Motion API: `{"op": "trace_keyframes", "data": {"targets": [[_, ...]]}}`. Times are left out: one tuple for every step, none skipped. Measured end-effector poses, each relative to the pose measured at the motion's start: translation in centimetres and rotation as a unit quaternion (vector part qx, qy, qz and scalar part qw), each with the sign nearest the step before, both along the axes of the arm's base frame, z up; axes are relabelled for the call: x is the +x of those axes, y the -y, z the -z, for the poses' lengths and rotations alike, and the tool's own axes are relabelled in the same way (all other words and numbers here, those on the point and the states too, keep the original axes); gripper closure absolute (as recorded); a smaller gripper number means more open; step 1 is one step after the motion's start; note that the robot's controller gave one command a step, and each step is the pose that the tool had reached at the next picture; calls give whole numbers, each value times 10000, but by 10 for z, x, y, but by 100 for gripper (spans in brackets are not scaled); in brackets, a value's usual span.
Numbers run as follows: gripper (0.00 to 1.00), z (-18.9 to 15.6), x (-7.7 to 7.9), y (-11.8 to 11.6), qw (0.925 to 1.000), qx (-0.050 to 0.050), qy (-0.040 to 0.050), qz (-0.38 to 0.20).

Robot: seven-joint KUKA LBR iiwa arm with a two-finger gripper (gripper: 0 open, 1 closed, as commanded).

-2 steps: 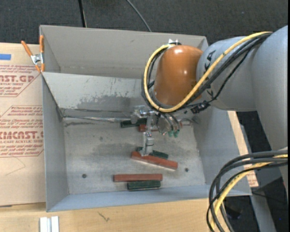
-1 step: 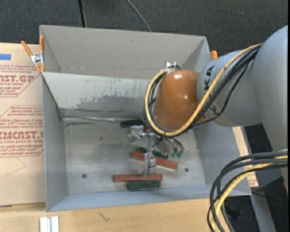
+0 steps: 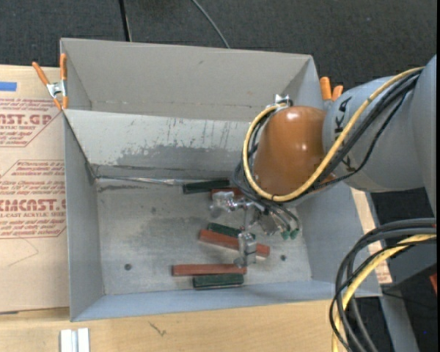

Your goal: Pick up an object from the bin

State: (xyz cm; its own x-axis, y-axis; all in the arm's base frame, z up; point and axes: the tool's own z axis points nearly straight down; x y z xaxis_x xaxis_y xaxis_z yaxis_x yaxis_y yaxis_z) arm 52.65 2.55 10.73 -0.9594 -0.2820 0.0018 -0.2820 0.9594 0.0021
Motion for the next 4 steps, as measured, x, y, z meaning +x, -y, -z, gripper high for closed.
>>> {"op": "trace_keyframes", "data": {"targets": [[100,38,13,5,9993,1,17,-378],[100,37,13,5,9993,2,17,-379],[100,-121,31,17,9972,-3,42,-752],[100,-119,31,17,9972,1,27,-751]]}}
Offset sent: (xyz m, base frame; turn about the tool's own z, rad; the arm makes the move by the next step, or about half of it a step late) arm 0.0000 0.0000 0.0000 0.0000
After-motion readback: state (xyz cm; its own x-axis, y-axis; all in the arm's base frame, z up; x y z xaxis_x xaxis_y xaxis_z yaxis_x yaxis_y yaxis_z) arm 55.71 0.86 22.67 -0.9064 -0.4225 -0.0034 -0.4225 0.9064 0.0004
